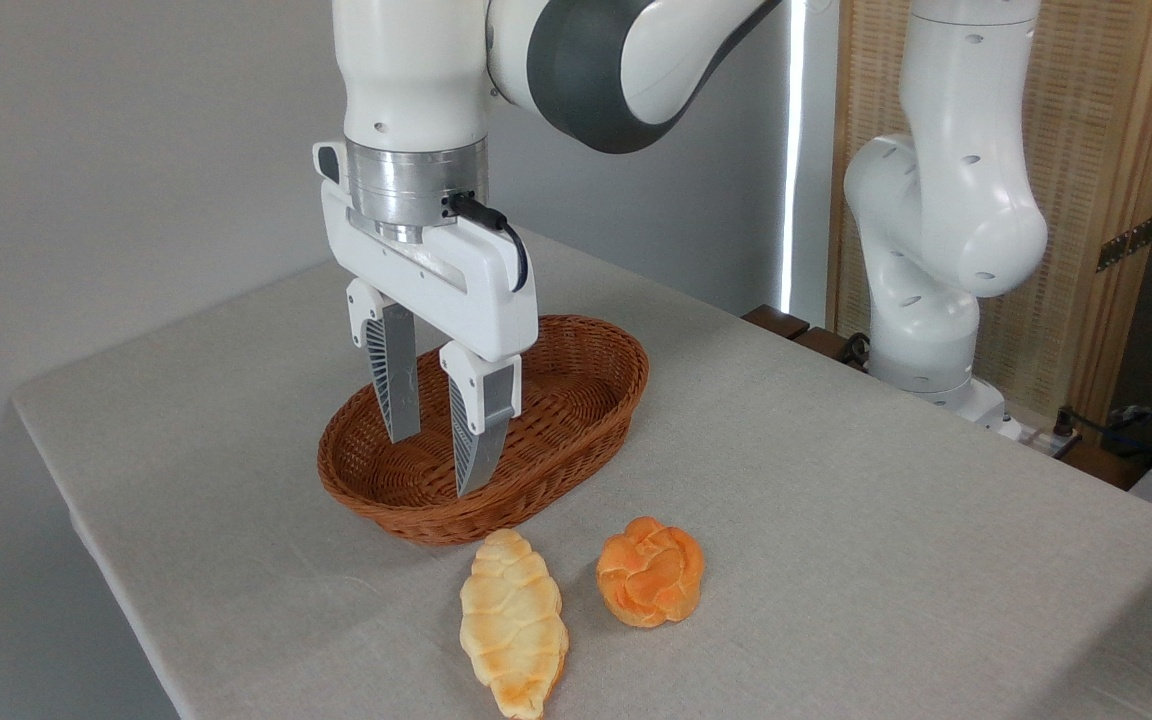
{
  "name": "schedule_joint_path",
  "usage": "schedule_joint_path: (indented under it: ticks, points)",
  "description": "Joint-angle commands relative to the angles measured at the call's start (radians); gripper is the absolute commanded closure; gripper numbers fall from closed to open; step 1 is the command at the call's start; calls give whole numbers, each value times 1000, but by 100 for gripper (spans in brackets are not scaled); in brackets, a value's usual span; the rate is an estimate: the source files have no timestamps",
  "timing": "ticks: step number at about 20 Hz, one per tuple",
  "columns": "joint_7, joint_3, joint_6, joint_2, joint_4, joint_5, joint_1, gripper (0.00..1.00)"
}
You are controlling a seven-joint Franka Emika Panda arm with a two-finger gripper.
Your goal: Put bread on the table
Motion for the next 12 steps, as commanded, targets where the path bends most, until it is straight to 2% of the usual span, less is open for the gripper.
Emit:
schedule_joint_path:
  ticks: [1, 2, 8, 9, 12]
  points:
    - [13, -30, -6, -7, 1, -7, 20, 0]
    - [13, -61, -6, -7, 1, -9, 49, 0]
    - [18, -278, -8, -8, 1, -13, 287, 0]
    - [18, -286, -8, -8, 1, -20, 299, 0]
    - [19, -286, -8, -8, 1, -24, 298, 0]
